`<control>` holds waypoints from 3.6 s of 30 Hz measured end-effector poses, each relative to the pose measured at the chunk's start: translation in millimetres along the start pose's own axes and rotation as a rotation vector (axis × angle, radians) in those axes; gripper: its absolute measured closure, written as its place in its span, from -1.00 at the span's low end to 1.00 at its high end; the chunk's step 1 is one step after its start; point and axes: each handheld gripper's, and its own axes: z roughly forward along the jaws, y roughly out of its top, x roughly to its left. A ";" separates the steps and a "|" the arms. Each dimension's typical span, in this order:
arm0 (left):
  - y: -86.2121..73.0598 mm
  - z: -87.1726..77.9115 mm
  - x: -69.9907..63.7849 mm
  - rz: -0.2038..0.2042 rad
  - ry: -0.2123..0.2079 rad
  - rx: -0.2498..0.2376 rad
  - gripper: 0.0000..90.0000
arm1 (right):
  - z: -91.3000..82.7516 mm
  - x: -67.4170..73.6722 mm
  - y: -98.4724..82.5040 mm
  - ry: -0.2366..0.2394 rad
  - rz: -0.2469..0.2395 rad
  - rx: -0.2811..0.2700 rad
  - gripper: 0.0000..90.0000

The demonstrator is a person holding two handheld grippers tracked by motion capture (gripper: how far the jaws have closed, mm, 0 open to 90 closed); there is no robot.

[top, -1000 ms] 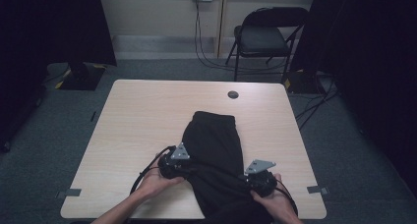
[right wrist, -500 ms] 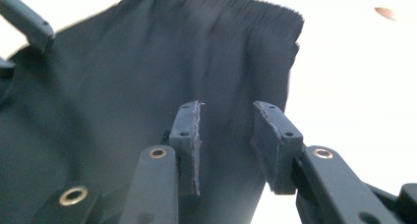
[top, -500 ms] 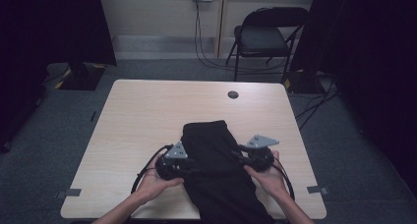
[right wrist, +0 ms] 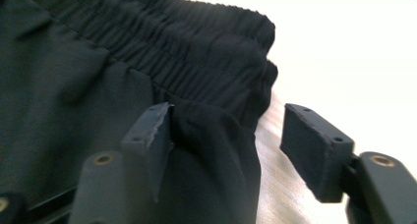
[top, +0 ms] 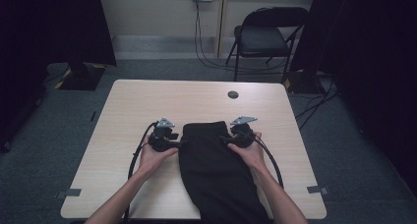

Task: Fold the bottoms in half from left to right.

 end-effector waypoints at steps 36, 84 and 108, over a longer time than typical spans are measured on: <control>-1.0 -14.5 7.1 -0.021 0.007 -0.108 0.76 | -25.1 24.2 28.3 0.148 0.030 -0.136 0.82; 109.4 -129.2 -24.6 0.146 0.003 -0.366 0.77 | -134.6 17.3 138.3 0.153 -0.025 -0.407 0.84; 5.8 18.0 26.7 -0.054 0.079 0.045 0.65 | 19.6 20.8 13.0 0.098 0.044 -0.028 0.80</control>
